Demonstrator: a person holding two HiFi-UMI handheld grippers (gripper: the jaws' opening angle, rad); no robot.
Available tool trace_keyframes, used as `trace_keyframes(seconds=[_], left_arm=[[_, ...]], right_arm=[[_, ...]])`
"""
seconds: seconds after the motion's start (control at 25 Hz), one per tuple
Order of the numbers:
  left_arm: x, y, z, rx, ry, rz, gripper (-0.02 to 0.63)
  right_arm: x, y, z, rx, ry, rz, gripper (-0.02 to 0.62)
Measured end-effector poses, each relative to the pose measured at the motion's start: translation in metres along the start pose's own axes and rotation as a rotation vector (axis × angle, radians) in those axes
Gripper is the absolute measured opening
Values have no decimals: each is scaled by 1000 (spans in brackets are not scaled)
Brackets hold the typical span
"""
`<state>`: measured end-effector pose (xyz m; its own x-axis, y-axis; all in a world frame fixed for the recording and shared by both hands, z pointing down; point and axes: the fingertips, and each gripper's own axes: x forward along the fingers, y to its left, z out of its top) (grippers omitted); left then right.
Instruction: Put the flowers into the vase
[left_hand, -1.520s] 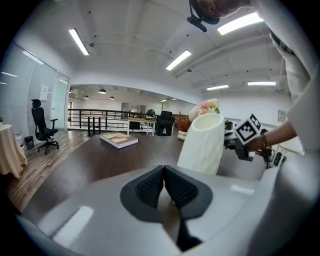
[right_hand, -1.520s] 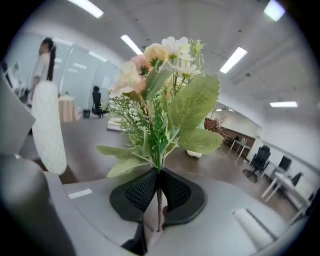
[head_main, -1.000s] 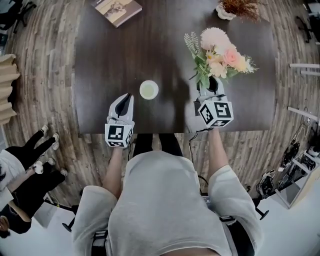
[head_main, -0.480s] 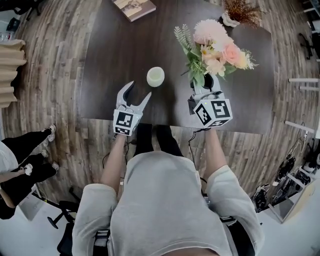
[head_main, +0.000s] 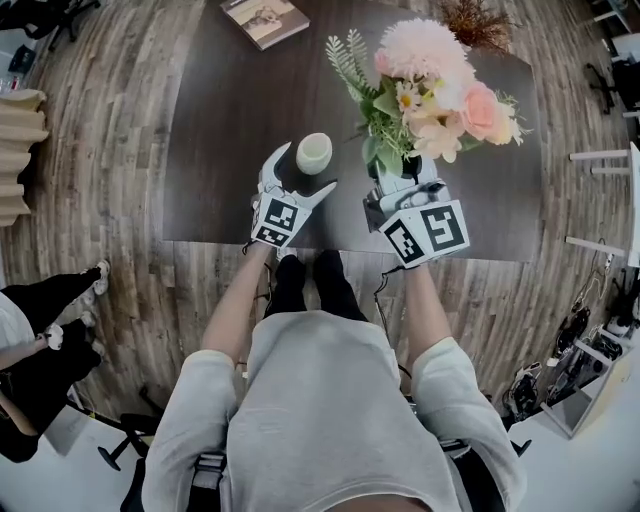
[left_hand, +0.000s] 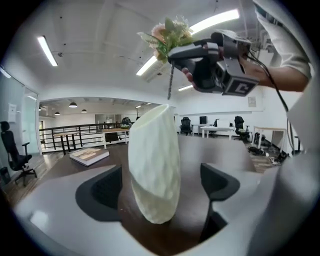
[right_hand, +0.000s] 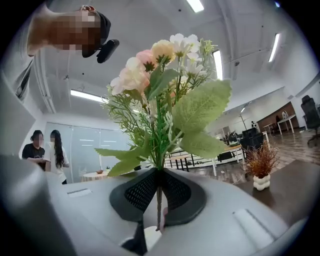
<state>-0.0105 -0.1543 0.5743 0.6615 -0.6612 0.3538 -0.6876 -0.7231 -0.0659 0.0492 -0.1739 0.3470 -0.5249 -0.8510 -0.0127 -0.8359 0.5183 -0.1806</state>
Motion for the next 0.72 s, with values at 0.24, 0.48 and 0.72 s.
trace_keyframes(seconds=[0.24, 0.48, 0.72], left_arm=[[12, 8, -12, 10, 2, -23, 483], [21, 11, -4, 3, -13, 1, 367], [19, 10, 2, -2, -30, 24, 362]], right_arm=[[18, 39, -9, -12, -2, 28, 28], [17, 34, -22, -3, 29, 35, 28], [18, 34, -23, -8, 39, 38, 29]])
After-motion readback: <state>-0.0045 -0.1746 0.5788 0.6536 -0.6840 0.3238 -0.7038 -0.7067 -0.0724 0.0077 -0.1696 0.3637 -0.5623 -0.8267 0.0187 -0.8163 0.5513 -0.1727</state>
